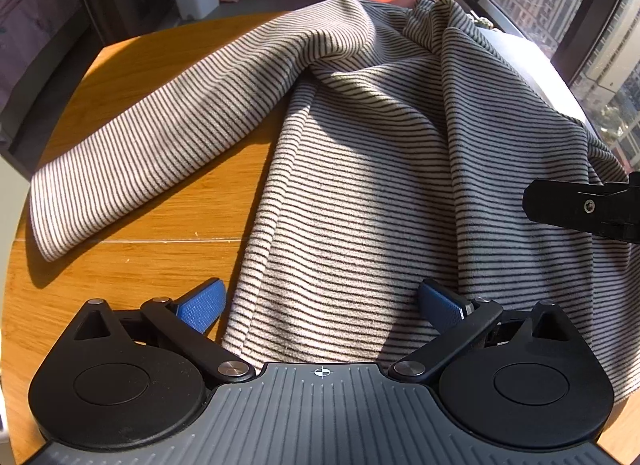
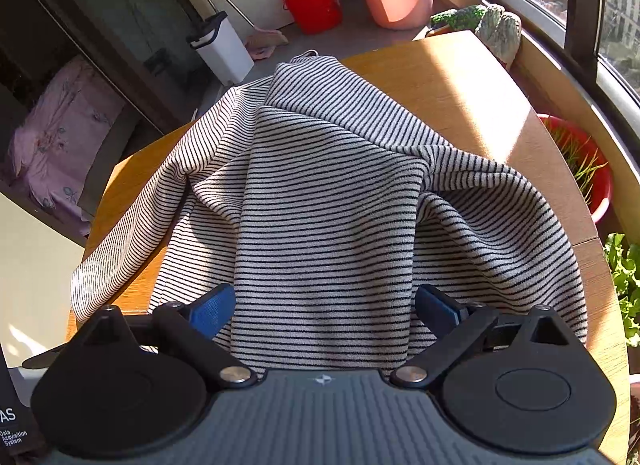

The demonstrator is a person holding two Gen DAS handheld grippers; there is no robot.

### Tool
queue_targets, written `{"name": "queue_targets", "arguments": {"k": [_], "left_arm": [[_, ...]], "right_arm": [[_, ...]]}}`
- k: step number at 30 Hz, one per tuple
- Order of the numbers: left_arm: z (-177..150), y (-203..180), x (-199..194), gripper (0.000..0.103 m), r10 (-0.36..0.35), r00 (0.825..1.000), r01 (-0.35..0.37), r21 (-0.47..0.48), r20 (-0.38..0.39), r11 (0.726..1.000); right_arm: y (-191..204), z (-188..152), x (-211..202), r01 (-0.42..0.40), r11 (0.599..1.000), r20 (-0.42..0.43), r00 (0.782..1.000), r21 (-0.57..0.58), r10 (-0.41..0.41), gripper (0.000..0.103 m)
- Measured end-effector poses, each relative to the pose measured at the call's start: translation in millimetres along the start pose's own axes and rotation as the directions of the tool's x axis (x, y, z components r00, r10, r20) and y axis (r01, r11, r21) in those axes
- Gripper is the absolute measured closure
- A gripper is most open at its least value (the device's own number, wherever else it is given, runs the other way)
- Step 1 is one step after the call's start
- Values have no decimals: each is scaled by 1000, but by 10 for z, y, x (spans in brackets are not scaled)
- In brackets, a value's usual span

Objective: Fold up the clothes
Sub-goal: 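Move both tools onto the striped sweater and reach toward its hem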

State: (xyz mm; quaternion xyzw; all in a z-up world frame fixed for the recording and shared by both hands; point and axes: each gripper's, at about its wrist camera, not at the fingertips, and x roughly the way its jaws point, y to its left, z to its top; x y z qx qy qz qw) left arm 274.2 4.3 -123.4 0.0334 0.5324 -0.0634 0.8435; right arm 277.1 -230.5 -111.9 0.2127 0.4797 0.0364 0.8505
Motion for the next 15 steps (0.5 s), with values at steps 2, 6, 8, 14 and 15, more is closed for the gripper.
{"name": "queue_targets", "arguments": {"k": [2, 6, 8, 14, 15], "left_arm": [[-42, 26, -40, 0, -21, 1000, 21, -20, 11, 1000], [-133, 219, -373, 0, -168, 971, 196, -168, 169, 966], [-73, 222, -400, 0, -252, 945, 292, -184, 211, 939], [94, 209, -313, 0, -322, 918, 360, -147, 232, 921], [117, 182, -277, 0, -313, 923, 349, -146, 223, 926]], "right_arm": [[-48, 49, 85, -29, 999, -35, 999, 14, 30, 9], [-47, 95, 134, -75, 997, -85, 994, 10, 75, 0], [-36, 139, 71, -65, 998, -82, 995, -11, 64, 3], [130, 272, -89, 30, 984, 14, 1000, -178, -28, 51], [170, 277, -43, 30, 978, 8, 1000, -204, -29, 51]]}}
